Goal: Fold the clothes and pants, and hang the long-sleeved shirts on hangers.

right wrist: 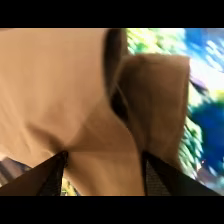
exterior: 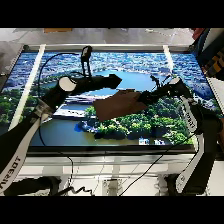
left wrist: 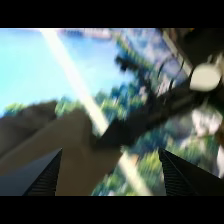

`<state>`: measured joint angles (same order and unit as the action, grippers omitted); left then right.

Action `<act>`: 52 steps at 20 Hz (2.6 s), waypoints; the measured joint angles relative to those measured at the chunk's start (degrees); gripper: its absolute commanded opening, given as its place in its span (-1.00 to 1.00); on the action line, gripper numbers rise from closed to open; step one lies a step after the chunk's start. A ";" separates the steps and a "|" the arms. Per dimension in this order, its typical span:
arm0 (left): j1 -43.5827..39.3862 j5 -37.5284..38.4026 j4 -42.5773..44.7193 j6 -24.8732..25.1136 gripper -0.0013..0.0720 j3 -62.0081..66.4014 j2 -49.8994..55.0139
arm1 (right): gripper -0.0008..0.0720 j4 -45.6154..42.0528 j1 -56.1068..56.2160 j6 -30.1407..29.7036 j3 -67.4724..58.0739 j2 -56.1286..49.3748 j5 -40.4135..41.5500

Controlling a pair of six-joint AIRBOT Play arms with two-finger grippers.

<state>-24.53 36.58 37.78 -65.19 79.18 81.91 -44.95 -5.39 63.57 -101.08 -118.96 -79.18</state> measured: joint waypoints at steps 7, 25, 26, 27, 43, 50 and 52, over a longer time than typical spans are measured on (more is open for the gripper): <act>6.97 10.84 1.84 -0.09 0.97 0.00 -1.92 | 0.73 -6.71 -2.93 4.37 -6.40 0.44 0.87; 8.04 12.57 2.03 -0.02 0.96 0.00 -2.23 | 0.69 5.90 1.73 7.78 -7.41 -8.04 -8.33; 8.04 12.55 2.05 -0.02 0.96 0.00 -2.23 | 0.59 6.71 2.29 7.30 -7.41 -8.15 -8.20; 8.04 12.50 2.25 -0.04 0.92 0.00 -2.21 | 0.50 7.23 2.93 6.95 -7.41 -8.22 -7.85; 13.46 11.58 33.77 0.00 -0.91 0.00 -7.30 | -0.95 5.09 2.93 7.85 -14.58 -1.86 -13.66; 14.03 11.76 51.34 0.00 -0.91 0.00 -16.20 | -0.95 -14.73 -13.07 13.92 -16.00 13.73 -14.93; 14.05 11.76 54.51 0.00 -0.91 0.00 -17.66 | -0.95 -22.08 -19.19 16.83 -16.04 18.08 -14.60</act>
<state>-10.48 48.34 92.29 -65.19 79.18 64.25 -67.02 -24.58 80.40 -117.12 -100.88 -93.78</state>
